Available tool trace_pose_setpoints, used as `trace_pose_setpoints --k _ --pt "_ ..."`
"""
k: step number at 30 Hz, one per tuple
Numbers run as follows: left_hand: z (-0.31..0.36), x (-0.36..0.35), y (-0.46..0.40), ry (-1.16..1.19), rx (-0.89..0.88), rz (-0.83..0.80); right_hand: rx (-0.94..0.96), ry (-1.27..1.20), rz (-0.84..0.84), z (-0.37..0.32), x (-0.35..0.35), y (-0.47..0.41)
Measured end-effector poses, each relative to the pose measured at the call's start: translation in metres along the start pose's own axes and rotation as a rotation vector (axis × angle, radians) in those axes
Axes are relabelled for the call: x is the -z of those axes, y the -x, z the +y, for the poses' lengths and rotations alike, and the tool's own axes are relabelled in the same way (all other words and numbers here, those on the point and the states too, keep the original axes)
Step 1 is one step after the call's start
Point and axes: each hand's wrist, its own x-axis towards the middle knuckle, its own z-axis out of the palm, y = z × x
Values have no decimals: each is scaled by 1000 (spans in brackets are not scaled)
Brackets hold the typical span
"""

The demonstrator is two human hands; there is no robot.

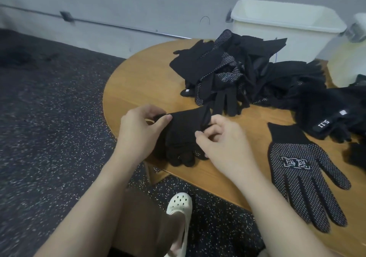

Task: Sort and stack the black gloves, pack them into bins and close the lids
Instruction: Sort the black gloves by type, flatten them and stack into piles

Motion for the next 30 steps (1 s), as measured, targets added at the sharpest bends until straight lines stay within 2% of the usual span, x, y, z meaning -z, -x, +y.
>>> trace_pose_setpoints --k 5,9,11,13,15,19,23,28,30 --pt "0 -2 -1 -15 -7 33 -4 237 71 0 2 5" --pt "1 -4 2 -127 -239 40 95 394 178 -2 4 10" --pt "3 -4 6 -176 -365 -48 190 424 175 -1 5 10" --pt "4 -2 12 -237 -414 -214 312 452 108 0 3 9" --pt "3 -1 19 -322 -400 -366 398 515 -3 2 1 9" --pt "-1 2 22 -467 -316 -545 360 603 -161 3 -2 10" --pt "1 4 14 -593 -221 -634 309 651 -181 4 -3 10" --pt "5 7 14 -592 -196 -671 217 717 -181 6 -1 15" --pt "6 8 15 -544 -183 -638 192 726 -163 6 2 18"
